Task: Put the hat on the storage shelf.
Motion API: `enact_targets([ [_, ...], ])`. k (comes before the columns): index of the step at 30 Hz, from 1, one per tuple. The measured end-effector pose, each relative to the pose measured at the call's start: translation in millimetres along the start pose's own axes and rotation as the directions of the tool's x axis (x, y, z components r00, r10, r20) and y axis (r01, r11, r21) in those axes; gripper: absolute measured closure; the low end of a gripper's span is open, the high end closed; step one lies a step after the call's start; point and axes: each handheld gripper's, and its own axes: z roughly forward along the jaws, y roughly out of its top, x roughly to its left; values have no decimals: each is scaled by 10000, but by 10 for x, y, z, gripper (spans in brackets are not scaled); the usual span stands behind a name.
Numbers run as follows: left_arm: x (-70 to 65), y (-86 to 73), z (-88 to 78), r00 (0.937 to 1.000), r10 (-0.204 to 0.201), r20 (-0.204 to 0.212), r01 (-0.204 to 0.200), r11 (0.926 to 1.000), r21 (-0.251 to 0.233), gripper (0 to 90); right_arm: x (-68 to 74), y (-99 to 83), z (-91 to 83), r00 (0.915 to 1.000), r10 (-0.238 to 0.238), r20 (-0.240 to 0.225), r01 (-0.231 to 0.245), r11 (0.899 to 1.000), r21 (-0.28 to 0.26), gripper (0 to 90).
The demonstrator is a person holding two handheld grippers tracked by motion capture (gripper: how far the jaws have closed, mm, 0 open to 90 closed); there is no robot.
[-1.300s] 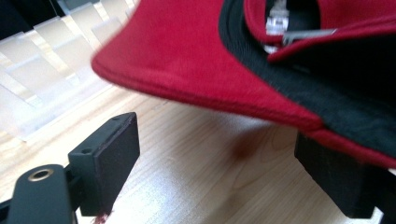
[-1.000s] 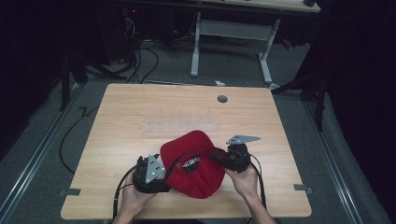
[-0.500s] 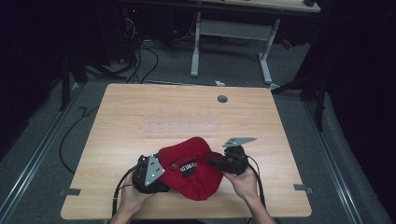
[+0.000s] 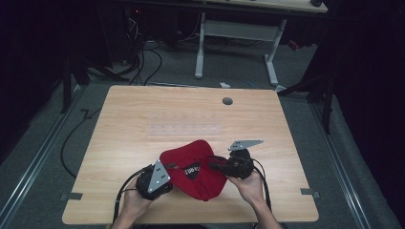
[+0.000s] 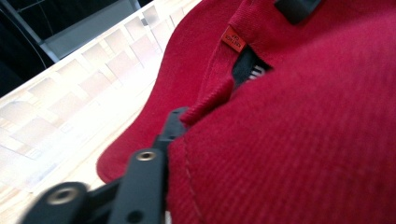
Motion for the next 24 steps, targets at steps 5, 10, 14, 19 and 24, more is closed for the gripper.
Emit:
enact_targets([
  [5,-15,123,-19,9999,-111,77,111,9999,4,789,-29,-19,-31,9995,67,-300,-80,9989,-456,817],
  [10,9,218,-27,9999,-121,105,121,9999,-4,803,-33,-19,-74,9991,6,-430,-50,9947,-1026,719],
  [14,80,260,-35,9989,-465,-38,465,9989,20,807,-81,-20,-152,9993,368,-109,-382,9816,-1869,571],
  [19,125,302,-55,9954,-952,-51,952,9954,-60,809,-112,-32,-302,9973,502,535,-337,9614,-2730,487],
  [24,164,363,-28,9930,-1179,-64,1180,9930,68,810,-111,-114,-500,9871,615,1477,5,9220,-3872,465],
])
